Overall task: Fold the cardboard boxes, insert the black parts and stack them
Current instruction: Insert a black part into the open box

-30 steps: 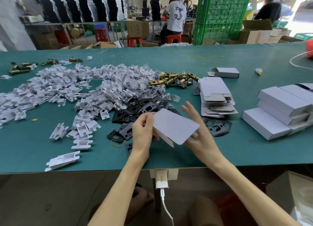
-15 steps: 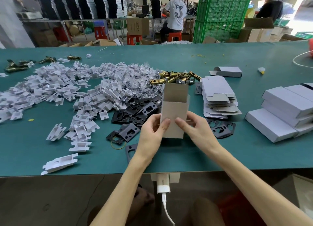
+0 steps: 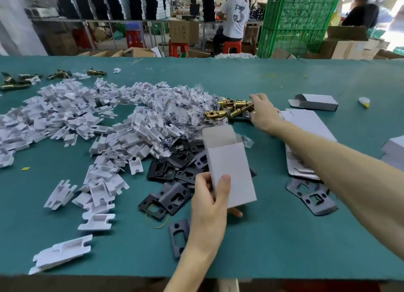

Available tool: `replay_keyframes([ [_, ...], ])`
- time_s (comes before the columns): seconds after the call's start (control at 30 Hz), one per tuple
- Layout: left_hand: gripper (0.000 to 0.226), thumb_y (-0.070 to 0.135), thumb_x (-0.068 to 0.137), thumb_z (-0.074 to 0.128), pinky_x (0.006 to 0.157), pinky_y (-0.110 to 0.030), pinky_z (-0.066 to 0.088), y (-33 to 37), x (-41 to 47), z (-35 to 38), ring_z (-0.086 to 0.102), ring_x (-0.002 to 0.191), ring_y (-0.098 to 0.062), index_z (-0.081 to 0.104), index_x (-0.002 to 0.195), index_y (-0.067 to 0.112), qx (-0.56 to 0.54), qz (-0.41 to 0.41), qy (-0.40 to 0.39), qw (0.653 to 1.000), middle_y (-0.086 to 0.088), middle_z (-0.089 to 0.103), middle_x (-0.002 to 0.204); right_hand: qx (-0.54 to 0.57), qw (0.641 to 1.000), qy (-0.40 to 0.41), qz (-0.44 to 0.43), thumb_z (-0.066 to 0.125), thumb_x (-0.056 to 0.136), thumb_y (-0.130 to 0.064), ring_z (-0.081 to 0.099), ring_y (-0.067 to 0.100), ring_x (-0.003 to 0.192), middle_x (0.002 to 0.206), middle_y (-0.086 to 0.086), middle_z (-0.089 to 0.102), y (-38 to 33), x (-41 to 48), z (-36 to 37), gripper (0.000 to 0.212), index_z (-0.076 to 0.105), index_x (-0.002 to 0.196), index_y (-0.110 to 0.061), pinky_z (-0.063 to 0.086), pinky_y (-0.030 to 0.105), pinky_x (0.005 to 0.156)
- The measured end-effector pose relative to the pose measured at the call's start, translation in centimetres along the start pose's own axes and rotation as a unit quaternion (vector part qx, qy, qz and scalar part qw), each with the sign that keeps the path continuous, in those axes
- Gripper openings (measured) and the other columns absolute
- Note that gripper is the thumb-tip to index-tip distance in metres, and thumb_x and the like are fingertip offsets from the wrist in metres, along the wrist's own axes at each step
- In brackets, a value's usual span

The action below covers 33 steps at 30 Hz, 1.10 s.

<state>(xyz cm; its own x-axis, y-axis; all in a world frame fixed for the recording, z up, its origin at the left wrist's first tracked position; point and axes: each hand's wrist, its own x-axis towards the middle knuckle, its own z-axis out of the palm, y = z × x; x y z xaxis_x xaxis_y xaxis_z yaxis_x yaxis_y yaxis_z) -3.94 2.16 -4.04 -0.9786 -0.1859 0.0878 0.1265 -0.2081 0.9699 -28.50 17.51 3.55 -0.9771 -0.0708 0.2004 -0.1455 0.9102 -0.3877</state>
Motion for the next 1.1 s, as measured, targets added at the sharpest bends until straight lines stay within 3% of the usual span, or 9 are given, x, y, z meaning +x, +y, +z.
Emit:
replay_keyframes([
  [0.13, 0.039, 0.054, 0.092, 0.063, 0.056, -0.035, 0.06, -0.5, 0.2, 0.1, 0.07, 0.083, -0.017, 0.053, 0.111, 0.021, 0.016, -0.007, -0.01, 1.0, 0.007, 0.072, 0.098, -0.103, 0.994, -0.025, 0.005, 0.054, 0.096, -0.002, 0.038, 0.044, 0.134, 0.145, 0.024, 0.046, 1.1, 3.4, 1.6, 0.044, 0.047, 0.139, 0.002, 0.029, 0.046, 0.114],
  [0.23, 0.039, 0.057, 0.09, 0.063, 0.056, -0.035, 0.059, -0.8, 0.4, 0.3, 0.068, 0.079, -0.016, 0.054, 0.11, 0.025, 0.017, -0.018, -0.014, 1.0, 0.008, 0.073, 0.099, -0.13, 0.991, 0.004, -0.011, 0.053, 0.097, -0.002, 0.039, 0.044, 0.126, 0.133, 0.025, 0.048, 0.9, 3.8, 1.7, 0.029, 0.056, 0.126, 0.005, 0.037, 0.048, 0.108],
  [0.43, 0.043, 0.062, 0.089, 0.062, 0.055, -0.035, 0.059, -0.5, 0.2, 0.3, 0.068, 0.074, -0.017, 0.055, 0.108, 0.024, 0.03, -0.011, -0.016, 0.999, 0.005, 0.072, 0.096, -0.18, 0.983, 0.011, -0.042, 0.063, 0.097, -0.011, 0.053, 0.043, 0.109, 0.12, 0.024, 0.05, 0.2, 1.2, 0.4, 0.025, 0.054, 0.116, 0.003, 0.047, 0.049, 0.086],
  [0.53, 0.038, 0.055, 0.092, 0.062, 0.056, -0.035, 0.059, -0.3, 0.1, 0.2, 0.069, 0.076, -0.017, 0.054, 0.108, 0.022, 0.032, -0.01, -0.013, 0.999, 0.006, 0.071, 0.095, -0.208, 0.971, 0.052, -0.104, 0.058, 0.094, 0.003, 0.055, 0.039, 0.096, 0.109, 0.022, 0.05, -0.4, -1.0, 0.1, 0.01, 0.054, 0.103, 0.004, 0.046, 0.044, 0.074],
  [0.67, 0.039, 0.051, 0.091, 0.063, 0.059, -0.039, 0.062, 0.1, 0.0, 0.2, 0.072, 0.086, -0.017, 0.054, 0.111, 0.019, 0.038, -0.002, -0.011, 0.999, 0.002, 0.072, 0.101, -0.221, 0.953, 0.068, -0.193, 0.054, 0.089, 0.015, 0.049, 0.031, 0.08, 0.102, 0.019, 0.048, -2.2, -3.8, -1.3, 0.014, 0.055, 0.098, 0.004, 0.04, 0.036, 0.064],
  [0.73, 0.039, 0.049, 0.09, 0.064, 0.063, -0.039, 0.063, 0.4, -0.1, 0.2, 0.072, 0.091, -0.016, 0.054, 0.112, 0.017, 0.04, 0.003, -0.004, 0.999, -0.003, 0.071, 0.106, -0.185, 0.958, 0.076, -0.208, 0.057, 0.093, 0.009, 0.05, 0.031, 0.077, 0.103, 0.019, 0.048, -3.1, -5.0, -2.7, 0.008, 0.056, 0.099, 0.003, 0.046, 0.04, 0.064],
  [0.83, 0.039, 0.05, 0.092, 0.065, 0.074, -0.035, 0.062, 0.8, -0.3, 0.2, 0.069, 0.092, -0.008, 0.054, 0.112, 0.018, 0.046, 0.016, 0.007, 0.999, -0.002, 0.069, 0.109, -0.061, 0.983, 0.088, -0.149, 0.057, 0.102, -0.009, 0.06, 0.036, 0.089, 0.107, 0.016, 0.054, -4.3, -6.7, -5.3, 0.011, 0.063, 0.102, 0.0, 0.053, 0.051, 0.08],
  [0.93, 0.032, 0.047, 0.097, 0.063, 0.08, -0.023, 0.056, 0.9, -0.5, 0.2, 0.067, 0.091, 0.0, 0.054, 0.113, 0.02, 0.057, 0.027, 0.005, 0.998, -0.001, 0.067, 0.111, 0.053, 0.987, 0.106, -0.112, 0.059, 0.102, -0.022, 0.06, 0.031, 0.094, 0.101, 0.012, 0.059, -5.0, -8.6, -8.0, 0.023, 0.071, 0.099, -0.002, 0.048, 0.04, 0.082],
  [1.1, 0.016, 0.033, 0.103, 0.06, 0.081, -0.018, 0.053, 0.8, -0.6, 0.0, 0.064, 0.091, 0.002, 0.051, 0.112, 0.023, 0.07, 0.038, -0.018, 0.997, -0.002, 0.065, 0.111, 0.166, 0.942, 0.172, -0.237, 0.061, 0.1, -0.011, 0.067, 0.025, 0.076, 0.097, 0.006, 0.06, -6.3, -13.5, -11.9, 0.011, 0.067, 0.098, -0.003, 0.056, 0.027, 0.067],
])
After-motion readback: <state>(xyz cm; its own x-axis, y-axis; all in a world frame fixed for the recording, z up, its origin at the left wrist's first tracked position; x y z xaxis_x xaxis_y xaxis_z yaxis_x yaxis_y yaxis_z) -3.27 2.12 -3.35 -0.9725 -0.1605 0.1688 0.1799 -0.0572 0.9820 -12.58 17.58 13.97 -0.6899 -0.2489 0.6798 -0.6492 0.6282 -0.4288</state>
